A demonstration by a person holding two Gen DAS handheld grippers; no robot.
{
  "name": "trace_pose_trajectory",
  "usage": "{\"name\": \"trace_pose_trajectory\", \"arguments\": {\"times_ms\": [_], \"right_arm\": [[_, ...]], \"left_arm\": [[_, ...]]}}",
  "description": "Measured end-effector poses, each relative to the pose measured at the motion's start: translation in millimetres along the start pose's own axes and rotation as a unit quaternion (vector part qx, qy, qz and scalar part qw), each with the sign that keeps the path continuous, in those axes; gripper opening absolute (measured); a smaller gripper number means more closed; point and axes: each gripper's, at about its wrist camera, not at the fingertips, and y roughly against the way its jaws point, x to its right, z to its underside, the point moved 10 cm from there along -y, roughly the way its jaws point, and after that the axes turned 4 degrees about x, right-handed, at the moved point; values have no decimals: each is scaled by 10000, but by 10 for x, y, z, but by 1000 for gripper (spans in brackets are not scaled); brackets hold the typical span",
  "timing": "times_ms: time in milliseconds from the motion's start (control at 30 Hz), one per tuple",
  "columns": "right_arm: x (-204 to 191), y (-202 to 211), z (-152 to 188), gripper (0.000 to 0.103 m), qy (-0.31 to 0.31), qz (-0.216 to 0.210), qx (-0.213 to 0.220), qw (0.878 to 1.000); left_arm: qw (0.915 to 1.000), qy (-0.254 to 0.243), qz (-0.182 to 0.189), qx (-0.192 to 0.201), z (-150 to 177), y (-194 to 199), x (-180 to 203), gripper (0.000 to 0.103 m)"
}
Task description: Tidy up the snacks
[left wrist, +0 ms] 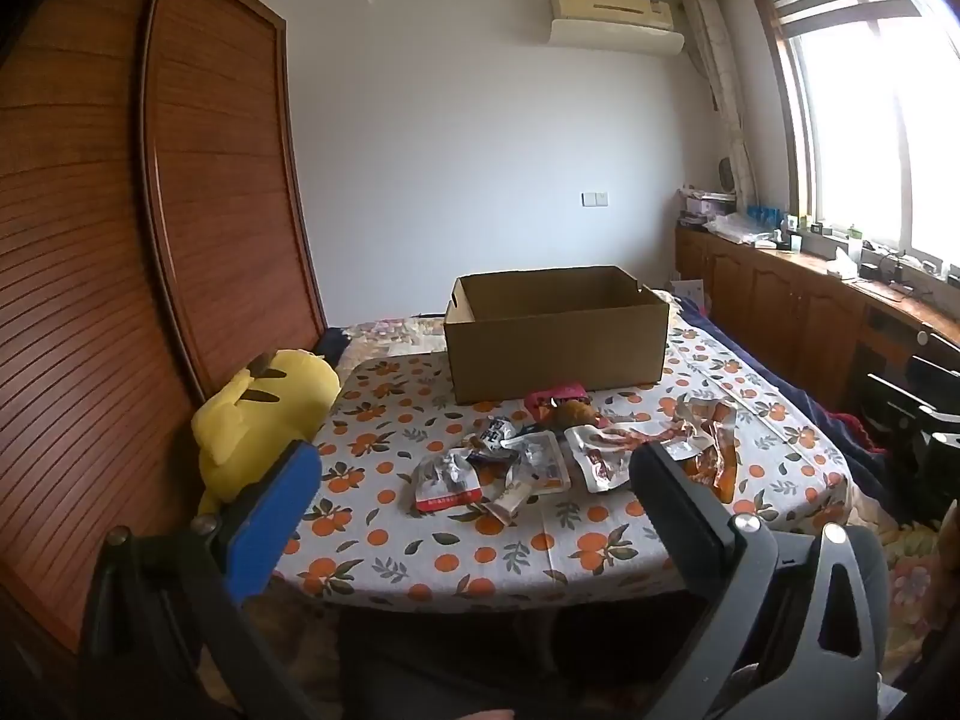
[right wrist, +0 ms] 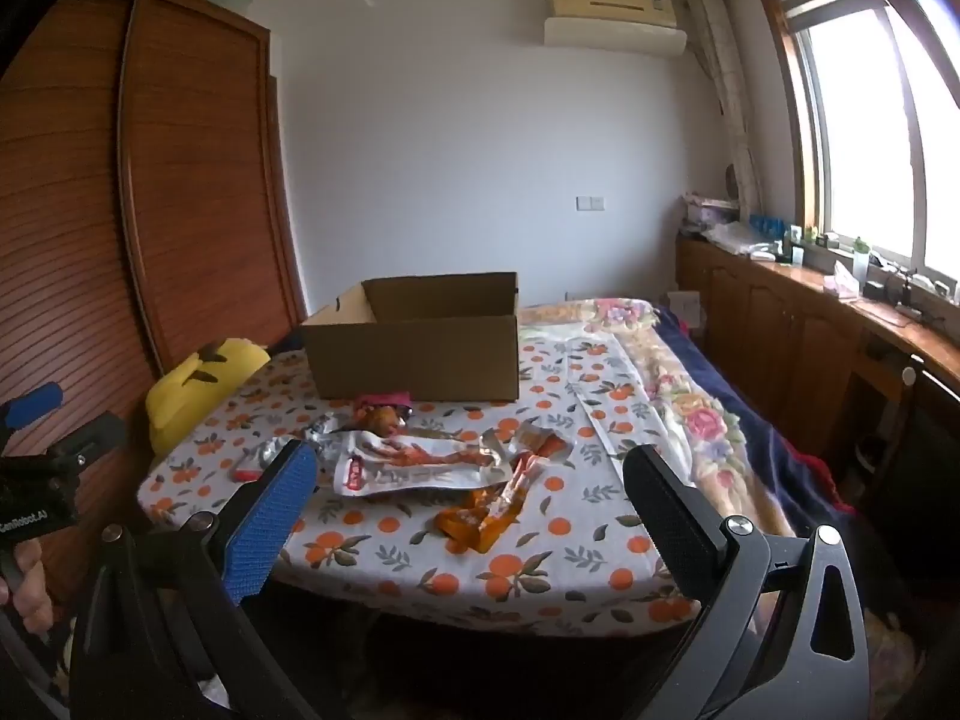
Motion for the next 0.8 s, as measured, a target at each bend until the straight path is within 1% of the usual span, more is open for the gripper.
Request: {"name": "trace_pose_trajectory", "arguments": {"times_ms": [800], "right_arm": [[1,-2,2,103,-3,0,-7,10000]], "left_arm": [[10000,-22,-19,47,-22,41,-21,103]]}}
